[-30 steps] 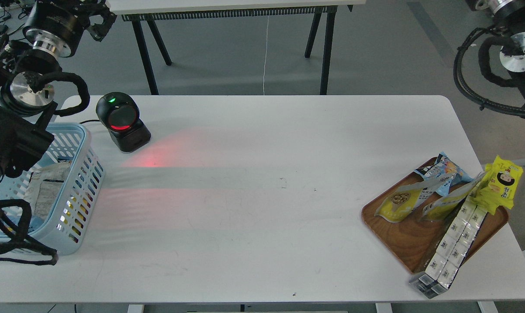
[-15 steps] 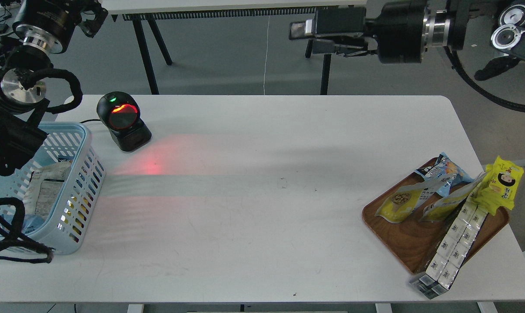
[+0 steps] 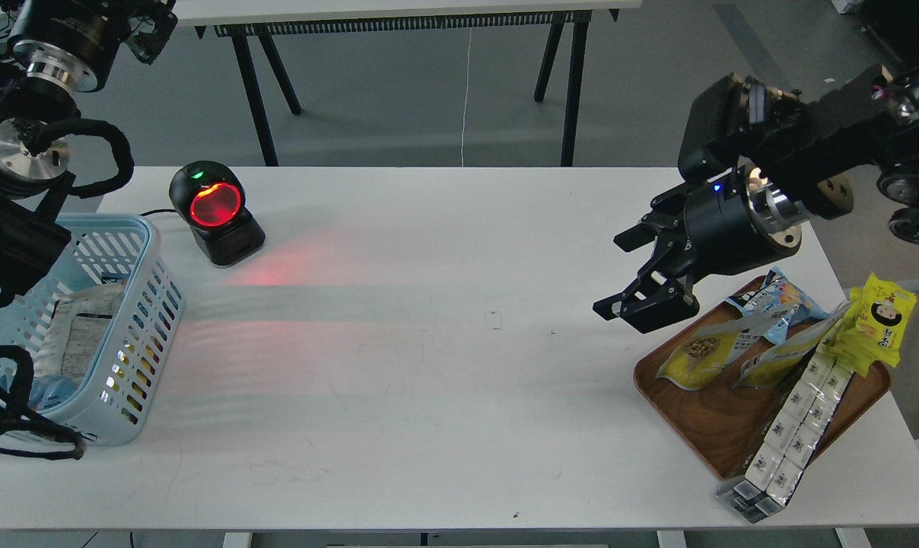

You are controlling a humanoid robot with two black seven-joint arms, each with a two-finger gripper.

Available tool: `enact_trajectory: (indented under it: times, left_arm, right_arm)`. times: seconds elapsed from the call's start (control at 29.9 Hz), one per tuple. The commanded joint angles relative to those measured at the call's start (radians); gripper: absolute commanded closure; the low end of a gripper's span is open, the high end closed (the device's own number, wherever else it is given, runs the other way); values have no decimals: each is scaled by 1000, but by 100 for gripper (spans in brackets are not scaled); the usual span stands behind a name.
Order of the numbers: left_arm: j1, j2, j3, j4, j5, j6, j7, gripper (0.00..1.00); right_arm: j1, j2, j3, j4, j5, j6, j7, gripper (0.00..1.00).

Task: Scan snack and place in basket
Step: 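Reach the right gripper down to the yellow snack packet on the tray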

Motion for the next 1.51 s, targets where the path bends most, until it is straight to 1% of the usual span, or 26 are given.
enact_trajectory:
  times: [0.0,0.03,0.17,0.27,0.33,0.37,0.47,0.64,0.74,0.8,0.87,1.1,1.41,1.44,1.47]
  left_arm:
    - [6,0,0,0,1,0,0,0]
    - [8,0,0,0,1,0,0,0]
    - [8,-5,0,0,2,0,0,0]
    - [8,-6,0,0,1,0,0,0]
    - [8,-6,-2,0,1,0,0,0]
    - [8,-6,-2,0,1,0,0,0]
    - [8,-6,-2,0,1,0,0,0]
    - [8,-8,-2,5,1,0,0,0]
    - [9,-9,-5,5,-1,0,0,0]
    - [8,-9,-6,5,-1,0,-1,0]
    - [6,-9,-8,6,-1,0,-1,0]
    - [-1,-9,-11,8,-2,0,0,0]
    - [-1,-9,-12,8,-2,0,0,0]
    - [-1,-9,-12,8,-2,0,0,0]
    - [-1,-11,-12,8,-2,0,-1,0]
  right_arm:
    - [-4,-1,-69,-11,-122,-44,0,9]
    - [-9,-3,-80,-13,-126,-46,0,10]
    - [-26,-20,-129,-11,-158,-52,0,11]
    - [-56,-41,-146,-16,-244,-75,0,11]
    - [-82,-41,-146,-43,-274,-81,0,11]
    - [-96,-37,-145,-69,-281,-83,0,13]
    - [-125,-23,-143,-114,-292,-83,0,26]
    - [-135,-7,-142,-131,-291,-83,0,47]
    - [-138,3,-142,-131,-289,-83,0,53]
    - [-138,5,-142,-131,-289,-83,0,66]
    - [-138,5,-142,-133,-291,-83,0,73]
    - [-150,6,-143,-149,-294,-83,0,80]
    - [-155,2,-145,-162,-300,-83,0,81]
    - [-155,3,-145,-163,-300,-83,0,83]
    - [-155,3,-145,-163,-301,-83,0,88]
